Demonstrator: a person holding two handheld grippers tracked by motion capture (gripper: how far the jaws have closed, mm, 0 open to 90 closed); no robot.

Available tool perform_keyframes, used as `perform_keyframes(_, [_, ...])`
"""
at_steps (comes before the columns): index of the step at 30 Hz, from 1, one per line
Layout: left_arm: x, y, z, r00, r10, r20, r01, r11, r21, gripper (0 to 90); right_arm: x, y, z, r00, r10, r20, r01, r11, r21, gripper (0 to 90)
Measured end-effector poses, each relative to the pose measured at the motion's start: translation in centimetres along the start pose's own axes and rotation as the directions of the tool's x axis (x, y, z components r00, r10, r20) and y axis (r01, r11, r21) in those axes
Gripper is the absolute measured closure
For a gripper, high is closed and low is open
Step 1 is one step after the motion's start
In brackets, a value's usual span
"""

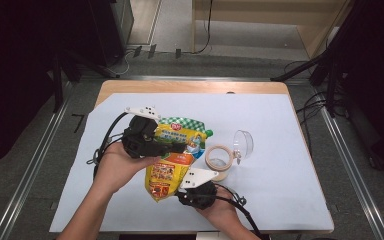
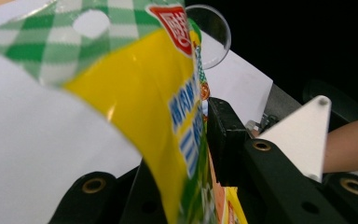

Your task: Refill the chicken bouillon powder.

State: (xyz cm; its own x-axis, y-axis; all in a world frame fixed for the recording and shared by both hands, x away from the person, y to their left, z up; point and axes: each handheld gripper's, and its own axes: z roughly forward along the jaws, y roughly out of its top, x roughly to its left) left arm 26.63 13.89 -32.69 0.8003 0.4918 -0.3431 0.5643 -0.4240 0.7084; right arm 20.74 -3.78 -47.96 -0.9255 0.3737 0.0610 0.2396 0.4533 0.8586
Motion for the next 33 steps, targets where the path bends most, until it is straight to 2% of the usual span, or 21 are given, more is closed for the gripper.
perform_keyframes(6, [0.3, -0.1, 0.9, 0.9999, -0.012, 0.001, 0.012, 0.9998, 0.013, 81.0, 1.1, 0.4, -0.2, 0.9994, -0.034, -0.010, 0.034, 0.999, -0.002, 76.3])
perform_keyframes(10, [0.1, -0.1, 1.9, 0.9998, 0.000, -0.022, 0.000, 0.9992, 0.040, 79.2, 1.6, 0.6, -0.3, 0.9992, -0.016, -0.037, 0.017, 1.000, 0.004, 75.9])
perform_keyframes(13, [0.0, -0.1, 2.5, 0.9996, 0.011, -0.024, -0.010, 0.9984, 0.055, 76.3, 1.9, 0.7, -0.4, 0.9988, -0.009, -0.048, 0.009, 1.000, 0.000, 75.1])
perform_keyframes(15, [0.0, 0.0, 2.9, 0.9996, 0.000, -0.027, 0.002, 0.9974, 0.072, 75.7, 2.0, 0.8, -0.5, 0.9986, -0.006, -0.053, 0.006, 1.000, -0.006, 74.7])
perform_keyframes(18, [0.0, 0.0, 3.1, 0.9997, -0.003, -0.022, 0.005, 0.9975, 0.071, 75.3, 2.2, 0.8, -0.6, 0.9987, -0.010, -0.049, 0.010, 1.000, -0.002, 74.6])
perform_keyframes(25, [0.7, 0.3, 3.9, 0.9984, -0.039, -0.041, 0.042, 0.9949, 0.091, 74.2, 2.1, 0.8, -0.5, 0.9968, 0.040, -0.069, -0.040, 0.999, -0.001, 74.6])
perform_keyframes(28, [0.8, 0.5, 4.2, 0.9978, -0.042, -0.051, 0.047, 0.9938, 0.101, 74.2, 2.0, 0.9, -0.4, 0.9965, 0.049, -0.068, -0.049, 0.999, 0.005, 74.3])
perform_keyframes(29, [1.1, 0.7, 4.4, 0.9969, -0.056, -0.055, 0.061, 0.9923, 0.108, 74.2, 2.0, 0.8, -0.4, 0.9952, 0.066, -0.073, -0.065, 0.998, 0.008, 74.1])
perform_keyframes(33, [1.3, 1.0, 4.7, 0.9964, -0.067, -0.052, 0.072, 0.9903, 0.119, 72.7, 1.8, 0.9, -0.4, 0.9948, 0.073, -0.071, -0.073, 0.997, 0.003, 73.9])
